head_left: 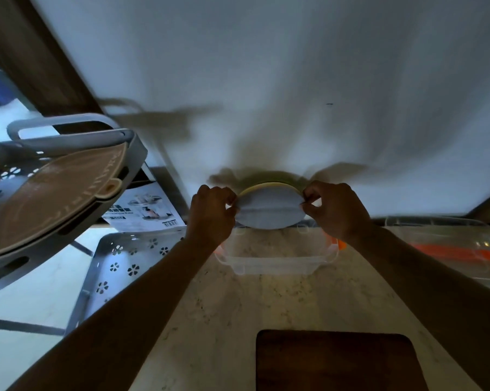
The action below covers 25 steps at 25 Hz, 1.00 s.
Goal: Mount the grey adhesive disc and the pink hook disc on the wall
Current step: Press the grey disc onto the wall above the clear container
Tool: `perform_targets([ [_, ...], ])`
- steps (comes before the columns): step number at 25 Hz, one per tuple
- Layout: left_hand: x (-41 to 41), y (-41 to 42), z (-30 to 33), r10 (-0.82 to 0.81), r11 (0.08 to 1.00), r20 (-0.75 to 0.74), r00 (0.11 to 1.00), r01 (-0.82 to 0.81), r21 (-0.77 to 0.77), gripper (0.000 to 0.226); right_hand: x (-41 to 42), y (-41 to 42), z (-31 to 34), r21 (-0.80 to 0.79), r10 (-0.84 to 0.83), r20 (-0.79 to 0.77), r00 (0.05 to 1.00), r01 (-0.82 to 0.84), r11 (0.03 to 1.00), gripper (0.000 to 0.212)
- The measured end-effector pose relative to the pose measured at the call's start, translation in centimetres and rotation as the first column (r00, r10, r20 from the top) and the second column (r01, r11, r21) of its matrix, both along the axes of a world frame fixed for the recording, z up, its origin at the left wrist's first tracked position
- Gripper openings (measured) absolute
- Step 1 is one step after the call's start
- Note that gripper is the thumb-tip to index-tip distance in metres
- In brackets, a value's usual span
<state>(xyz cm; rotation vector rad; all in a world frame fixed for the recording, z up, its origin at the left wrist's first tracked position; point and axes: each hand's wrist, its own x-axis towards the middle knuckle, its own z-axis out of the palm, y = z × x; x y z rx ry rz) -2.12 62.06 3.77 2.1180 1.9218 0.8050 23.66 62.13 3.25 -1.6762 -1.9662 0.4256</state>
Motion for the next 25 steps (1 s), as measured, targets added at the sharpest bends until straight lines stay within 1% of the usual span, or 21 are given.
perform_targets([
  [2,0.0,0.3,-0.2,0.021,1.000,-0.009,1.000,-0.021,0.004,0.011,-0.2,0.1,0.0,-0.002,0.000,0.017,1.000,0.000,1.000,0.015],
  [5,0.2,0.5,-0.6,-0.007,0.999,-0.083,0.997,0.010,0.033,0.014,-0.2,0.1,-0.1,-0.003,-0.014,0.050,0.999,0.014,1.000,0.016],
  [7,0.3,0.4,-1.0,-0.019,0.999,-0.099,0.995,0.024,0.045,0.015,-0.2,0.1,-0.1,-0.003,-0.023,0.074,0.997,0.024,1.000,0.016],
  [13,0.5,0.4,-1.6,-0.003,0.998,-0.003,1.000,0.003,0.064,0.026,-0.6,0.1,-0.2,-0.010,-0.027,0.120,0.992,0.029,1.000,0.018],
  [17,0.6,0.5,-1.9,-0.003,0.997,-0.032,0.999,0.006,0.083,0.023,-0.9,0.2,-0.1,-0.001,-0.044,0.145,0.988,0.045,0.999,0.020],
  [21,0.5,0.2,-2.5,-0.035,0.991,-0.035,0.999,0.039,0.129,0.014,-1.1,-0.1,-0.1,0.029,-0.066,0.082,0.994,0.064,0.998,0.020],
  [25,0.5,0.3,-2.7,-0.045,0.993,-0.001,0.999,0.045,0.106,0.009,-1.1,-0.2,-0.2,0.061,-0.051,0.045,0.998,0.048,0.997,0.018],
])
